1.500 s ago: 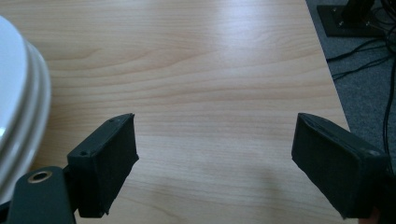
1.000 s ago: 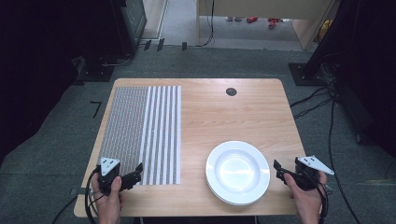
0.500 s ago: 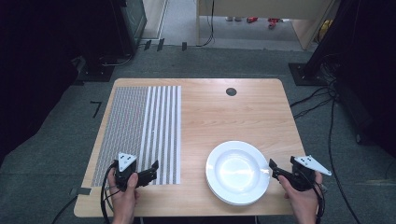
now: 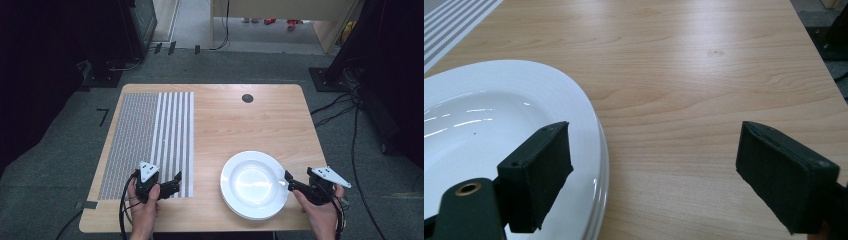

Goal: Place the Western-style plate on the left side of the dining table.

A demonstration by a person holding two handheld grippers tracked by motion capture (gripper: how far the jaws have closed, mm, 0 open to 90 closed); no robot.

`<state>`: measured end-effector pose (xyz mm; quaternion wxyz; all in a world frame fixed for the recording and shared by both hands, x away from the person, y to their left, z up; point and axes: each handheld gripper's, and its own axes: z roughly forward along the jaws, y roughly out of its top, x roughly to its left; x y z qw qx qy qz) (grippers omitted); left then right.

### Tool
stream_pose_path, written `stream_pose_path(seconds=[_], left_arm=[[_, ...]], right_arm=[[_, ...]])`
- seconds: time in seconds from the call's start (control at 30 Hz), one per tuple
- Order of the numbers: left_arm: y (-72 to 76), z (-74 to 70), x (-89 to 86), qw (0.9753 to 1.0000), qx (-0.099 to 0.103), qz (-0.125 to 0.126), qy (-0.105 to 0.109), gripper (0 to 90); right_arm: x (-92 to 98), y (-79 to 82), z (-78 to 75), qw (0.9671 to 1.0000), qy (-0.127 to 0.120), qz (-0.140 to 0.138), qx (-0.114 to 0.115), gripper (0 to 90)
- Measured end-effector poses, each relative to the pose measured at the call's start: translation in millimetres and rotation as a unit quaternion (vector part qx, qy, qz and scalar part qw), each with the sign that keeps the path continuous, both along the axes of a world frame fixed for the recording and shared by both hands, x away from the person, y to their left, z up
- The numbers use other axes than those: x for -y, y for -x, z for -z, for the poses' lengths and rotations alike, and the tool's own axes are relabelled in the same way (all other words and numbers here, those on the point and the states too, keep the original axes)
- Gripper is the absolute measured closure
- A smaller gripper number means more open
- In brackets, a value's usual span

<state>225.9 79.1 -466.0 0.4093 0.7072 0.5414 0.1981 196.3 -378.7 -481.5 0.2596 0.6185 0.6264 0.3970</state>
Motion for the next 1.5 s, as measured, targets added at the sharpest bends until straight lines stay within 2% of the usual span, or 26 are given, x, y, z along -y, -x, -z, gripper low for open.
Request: stream_pose_path(seconds=[0.77,0.9,0.93,0.97,1.0,1.13,1.33,1.5], left_arm=[[-1.4,-0.4,54.9,0.9985,-0.006,0.055,0.008,13.4],[-1.4,-1.2,62.7,0.9981,-0.005,0.061,0.012,13.4],[-1.3,-1.6,64.5,0.9979,-0.004,0.063,0.012,13.4],[-1.1,-2.1,68.1,0.9976,-0.003,0.067,0.015,13.5],[-1.1,-2.1,68.1,0.9976,-0.003,0.067,0.015,13.4],[-0.7,-1.5,74.6,0.9971,-0.004,0.074,0.018,13.4],[0.3,1.4,83.5,0.9962,-0.007,0.084,0.022,13.5],[1.8,2.3,91.2,0.9947,-0.007,0.097,0.034,13.5]], right_arm=[[-11.5,0.1,-0.1,0.9998,-0.004,-0.021,0.0,15.1],[-13.6,0.8,0.3,0.9997,0.002,-0.024,0.006,24.1],[-13.6,0.8,0.3,0.9997,0.002,-0.024,0.006,24.1],[-13.5,1.4,0.3,0.9997,-0.002,-0.021,0.01,29.8],[-13.5,1.4,0.3,0.9997,-0.002,-0.021,0.01,29.8],[-11.6,3.1,-0.1,0.9994,-0.021,-0.025,0.016,42.3],[-12.8,4.0,1.9,0.9989,-0.03,-0.032,0.014,49.5],[-14.5,3.2,3.5,0.9985,-0.037,-0.04,0.004,55.1]])
